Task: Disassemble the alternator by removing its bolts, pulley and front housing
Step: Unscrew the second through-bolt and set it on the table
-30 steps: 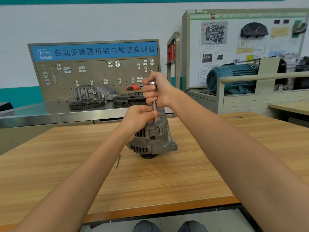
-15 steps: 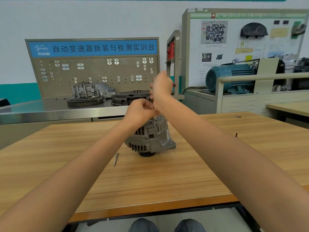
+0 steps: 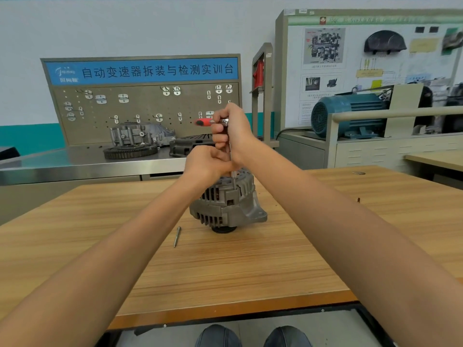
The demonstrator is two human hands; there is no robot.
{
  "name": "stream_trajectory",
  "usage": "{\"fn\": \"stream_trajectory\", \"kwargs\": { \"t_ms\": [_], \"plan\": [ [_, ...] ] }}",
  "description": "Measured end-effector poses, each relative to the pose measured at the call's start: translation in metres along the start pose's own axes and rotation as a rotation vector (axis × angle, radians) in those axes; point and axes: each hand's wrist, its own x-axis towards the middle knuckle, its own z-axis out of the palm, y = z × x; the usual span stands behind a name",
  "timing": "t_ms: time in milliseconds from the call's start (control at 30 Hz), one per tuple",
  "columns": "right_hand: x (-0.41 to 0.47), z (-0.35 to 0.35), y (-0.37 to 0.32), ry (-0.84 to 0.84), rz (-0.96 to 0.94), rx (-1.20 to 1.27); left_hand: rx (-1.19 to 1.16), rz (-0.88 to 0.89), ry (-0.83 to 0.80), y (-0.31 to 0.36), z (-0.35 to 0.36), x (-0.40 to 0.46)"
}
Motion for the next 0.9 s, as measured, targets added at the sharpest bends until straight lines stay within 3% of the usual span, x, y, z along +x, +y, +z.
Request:
{"fn": "stream_trajectory", "kwargs": {
  "t_ms": [133,233,367,533,633,733,833,900],
  "plan": [
    [-0.003,0.013,0.012,0.415,-0.27,-0.149,0.35,0.09,0.117,0.008,0.004,-0.002],
    [0.001,0.009,0.012,0.476,-0.314,-0.111,0.257,0.095,0.008,0.008,0.003,0.0],
    [0.005,0.0,0.001,0.279,-0.113,-0.055,0.052,0.059,-0.109,0.009,0.003,-0.004],
    [0.008,-0.016,-0.01,-0.218,0.089,-0.007,0.011,0.026,-0.098,0.004,0.0,-0.006],
    [0.007,-0.015,-0.01,-0.238,0.093,-0.003,-0.011,0.035,-0.056,0.002,0.0,-0.009],
    [0.003,-0.007,-0.006,-0.035,0.027,0.019,-0.048,0.035,-0.014,0.001,0.001,-0.011],
    [-0.003,0.009,0.004,0.423,-0.221,-0.243,-0.016,0.04,0.069,-0.001,0.003,-0.01],
    [-0.003,0.016,0.013,0.574,-0.334,-0.367,0.06,0.058,0.161,-0.002,0.006,-0.009]
  ]
}}
